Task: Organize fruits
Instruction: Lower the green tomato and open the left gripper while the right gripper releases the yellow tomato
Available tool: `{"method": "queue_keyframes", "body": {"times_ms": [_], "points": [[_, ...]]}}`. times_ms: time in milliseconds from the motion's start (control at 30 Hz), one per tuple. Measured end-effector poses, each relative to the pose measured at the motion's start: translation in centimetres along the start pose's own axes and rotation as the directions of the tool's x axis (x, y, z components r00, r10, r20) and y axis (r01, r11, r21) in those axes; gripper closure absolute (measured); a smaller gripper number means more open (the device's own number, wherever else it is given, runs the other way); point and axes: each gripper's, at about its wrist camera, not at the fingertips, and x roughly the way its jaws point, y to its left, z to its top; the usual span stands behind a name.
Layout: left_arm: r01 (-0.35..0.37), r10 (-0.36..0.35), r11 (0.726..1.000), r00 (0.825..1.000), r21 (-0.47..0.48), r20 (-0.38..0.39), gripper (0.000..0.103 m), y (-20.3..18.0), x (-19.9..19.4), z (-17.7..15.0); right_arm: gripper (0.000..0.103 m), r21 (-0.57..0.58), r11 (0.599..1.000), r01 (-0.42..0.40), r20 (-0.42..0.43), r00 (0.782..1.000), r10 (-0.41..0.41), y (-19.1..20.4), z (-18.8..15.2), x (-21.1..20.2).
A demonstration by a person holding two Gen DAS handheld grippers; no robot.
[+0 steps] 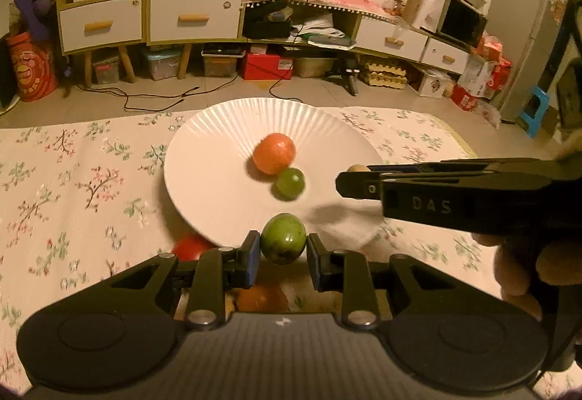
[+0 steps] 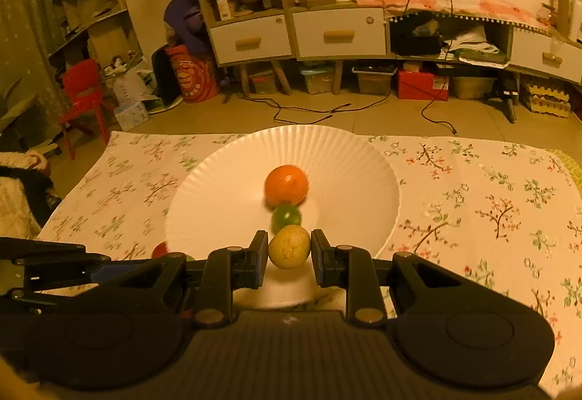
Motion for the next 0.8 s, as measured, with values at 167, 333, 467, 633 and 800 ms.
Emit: {"method": "queue_keyframes", "body": {"times_ms": [167, 333, 467, 633, 800], "points": [[-0.029, 0.029, 0.999, 1.000, 0.018, -0.007, 0.081, 0.2, 1.8, 1.0, 0.081, -0.020, 0.999, 0.030, -0.014, 0.999, -0.031, 0.0, 0.7, 1.5], [-0.052, 0.054, 0.998, 0.998, 0.043, -0.024, 0.081, 0.2, 2.9, 1.1, 0.081, -0.053, 0.997, 0.053, -0.020, 0.998, -0.054, 0.0, 1.0, 2.4], [-0.058, 0.060, 0.996, 0.998, 0.060, -0.032, 0.081, 0.0, 3.5, 1.3, 0.081, -0.074, 0.995, 0.063, -0.032, 0.997, -0.065, 0.0, 0.9, 2.9], [-0.066, 0.069, 0.995, 0.997, 0.076, -0.040, 0.081, 0.0, 3.6, 1.6, 0.081, -0.084, 0.994, 0.076, -0.046, 0.996, -0.080, -0.1, 1.0, 3.0], [-0.071, 0.076, 0.992, 0.996, 0.100, -0.044, 0.081, -0.1, 3.8, 1.6, 0.081, -0.084, 0.993, 0.084, -0.055, 0.995, -0.088, -0.1, 1.0, 3.2]]}}
